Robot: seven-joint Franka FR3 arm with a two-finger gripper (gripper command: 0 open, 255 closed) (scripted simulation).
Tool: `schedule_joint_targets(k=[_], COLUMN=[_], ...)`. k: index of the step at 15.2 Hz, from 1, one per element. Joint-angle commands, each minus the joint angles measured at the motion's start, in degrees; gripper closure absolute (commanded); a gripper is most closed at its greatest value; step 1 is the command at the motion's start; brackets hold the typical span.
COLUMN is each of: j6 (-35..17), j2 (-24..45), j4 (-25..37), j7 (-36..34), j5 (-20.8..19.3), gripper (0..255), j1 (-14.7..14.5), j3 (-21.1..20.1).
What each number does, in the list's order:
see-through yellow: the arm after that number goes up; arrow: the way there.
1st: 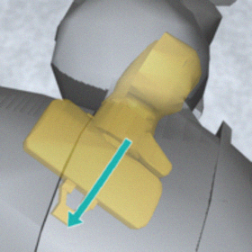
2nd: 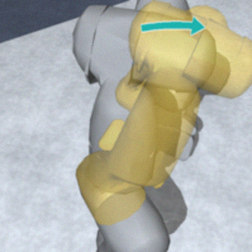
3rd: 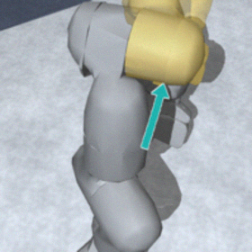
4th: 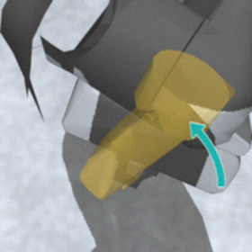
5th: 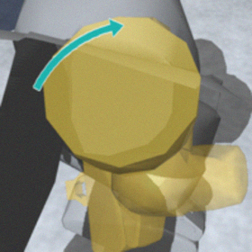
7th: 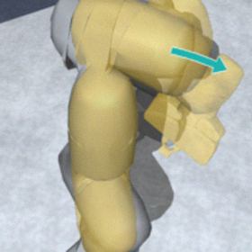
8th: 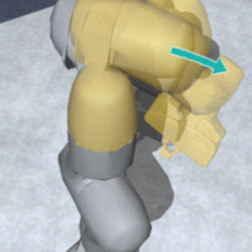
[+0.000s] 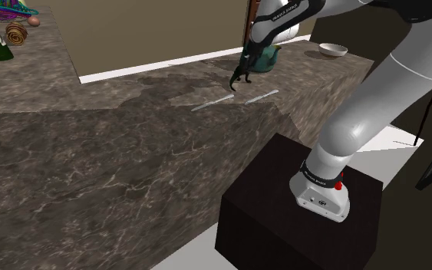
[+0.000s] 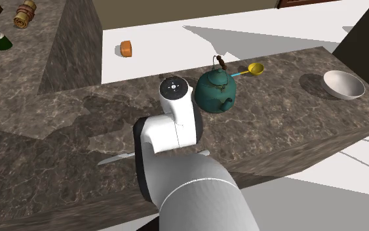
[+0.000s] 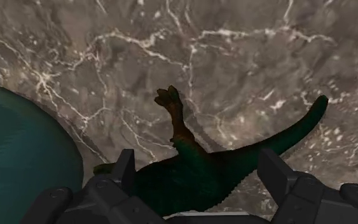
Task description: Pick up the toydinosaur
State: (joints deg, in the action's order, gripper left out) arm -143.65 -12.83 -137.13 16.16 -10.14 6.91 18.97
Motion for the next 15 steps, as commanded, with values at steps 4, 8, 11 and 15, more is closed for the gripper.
schedule_joint_targets(k=[4, 8, 11, 15], j6=[-4.56, -6.74, -6.79, -6.83], j2=[2.52, 3.79, 3.81, 3.79], j4=[-1.46, -2.4, -2.44, -2.49], j7=[0.45, 0.59, 0.57, 0.59], j5=[0.52, 0.78, 0.77, 0.76], gripper=[0, 0, 255, 255], j1=[0.01, -0.04, -0.04, -0.03], j3=[0.69, 0.9, 0.9, 0.91])
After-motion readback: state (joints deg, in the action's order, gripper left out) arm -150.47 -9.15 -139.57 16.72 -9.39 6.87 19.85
